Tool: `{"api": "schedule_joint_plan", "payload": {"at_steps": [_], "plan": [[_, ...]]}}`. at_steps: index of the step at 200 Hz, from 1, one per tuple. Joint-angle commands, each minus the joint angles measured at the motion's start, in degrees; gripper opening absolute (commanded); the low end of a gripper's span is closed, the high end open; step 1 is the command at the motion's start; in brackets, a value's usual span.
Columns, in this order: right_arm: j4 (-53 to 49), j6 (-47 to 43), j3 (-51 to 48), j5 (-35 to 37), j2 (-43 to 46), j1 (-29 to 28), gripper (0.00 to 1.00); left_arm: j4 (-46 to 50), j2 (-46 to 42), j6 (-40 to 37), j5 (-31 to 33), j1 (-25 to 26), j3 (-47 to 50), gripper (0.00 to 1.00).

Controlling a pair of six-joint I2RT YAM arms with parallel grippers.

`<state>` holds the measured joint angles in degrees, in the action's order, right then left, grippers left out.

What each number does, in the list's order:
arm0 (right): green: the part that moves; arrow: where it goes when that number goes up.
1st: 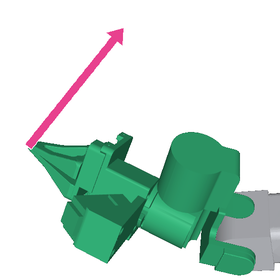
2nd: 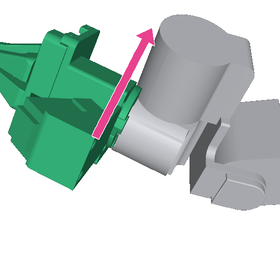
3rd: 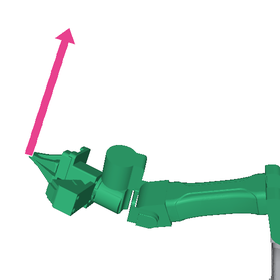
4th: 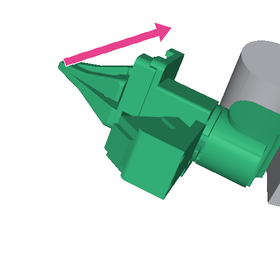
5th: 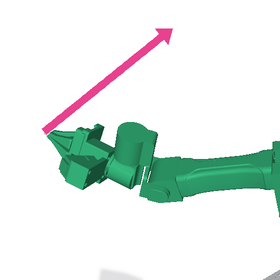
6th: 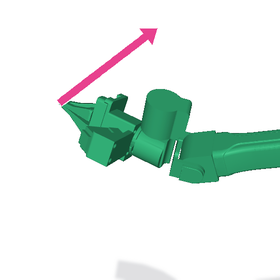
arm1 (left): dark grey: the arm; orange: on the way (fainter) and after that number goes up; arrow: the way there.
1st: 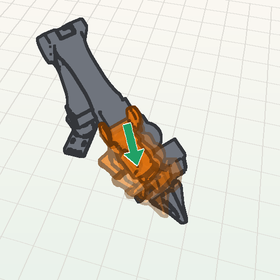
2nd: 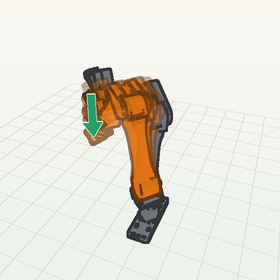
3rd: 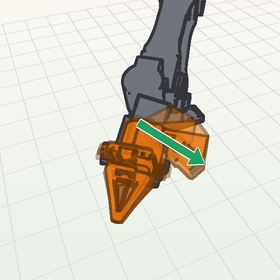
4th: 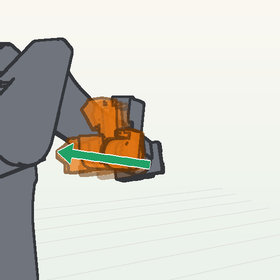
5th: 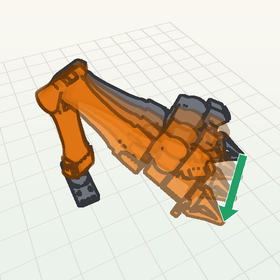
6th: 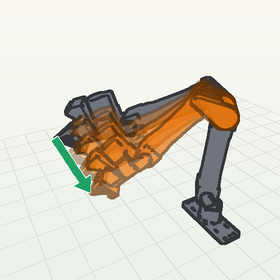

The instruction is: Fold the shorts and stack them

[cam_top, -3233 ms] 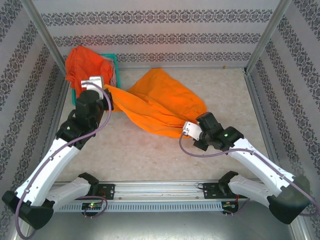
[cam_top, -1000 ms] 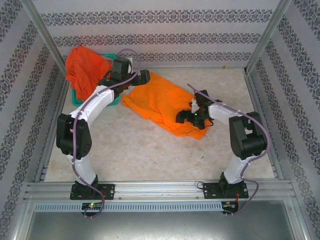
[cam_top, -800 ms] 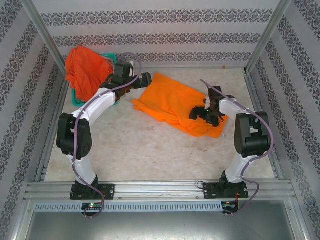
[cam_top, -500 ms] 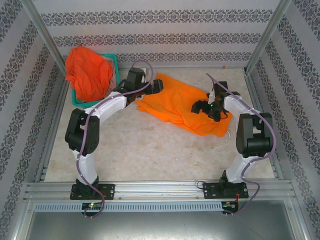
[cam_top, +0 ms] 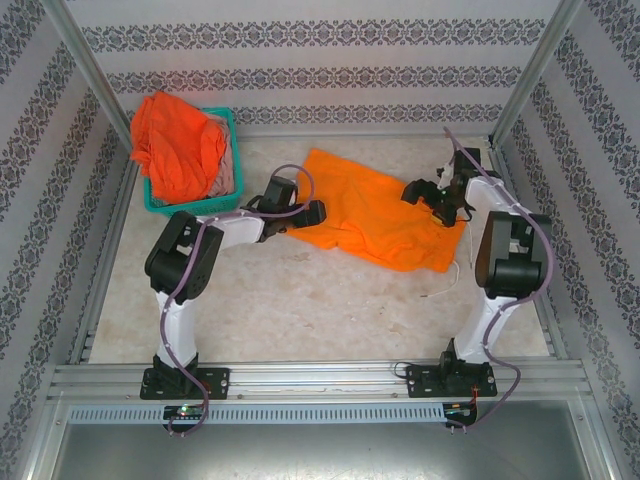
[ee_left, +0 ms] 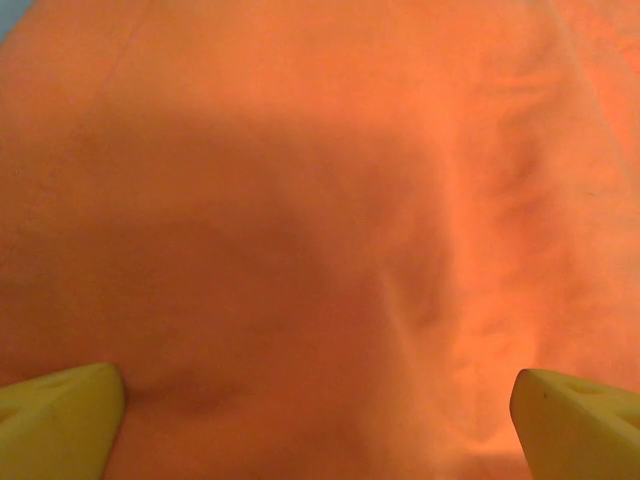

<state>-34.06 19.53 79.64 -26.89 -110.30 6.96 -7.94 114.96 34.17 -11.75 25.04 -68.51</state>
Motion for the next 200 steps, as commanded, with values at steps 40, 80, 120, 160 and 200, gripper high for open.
{"api": "schedule_joint_plan", "payload": {"at_steps": [40,80,120,160,200], "plan": [[-8.2,-4.6,9.6,-2.8,-7.8,-3.5,0.97,-8.3,-7.7,2.6,6.3,-0.9,21.0,1.0],[-11.3,-5.7,18.6,-3.9,-14.3,-4.8,0.98,-9.9,-16.7,3.4,11.2,-1.0,35.1,1.0],[-14.1,-7.1,26.2,-6.2,-15.1,-4.9,0.97,-8.2,-21.4,3.1,11.4,-1.2,36.8,1.0],[1.8,-3.2,7.8,-3.6,6.7,-4.0,0.98,3.9,-35.2,-1.6,11.1,-0.3,26.1,1.0],[2.1,-2.3,-6.6,2.6,18.3,-0.1,0.98,8.4,-32.5,-4.1,7.8,6.8,10.0,0.92]]}}
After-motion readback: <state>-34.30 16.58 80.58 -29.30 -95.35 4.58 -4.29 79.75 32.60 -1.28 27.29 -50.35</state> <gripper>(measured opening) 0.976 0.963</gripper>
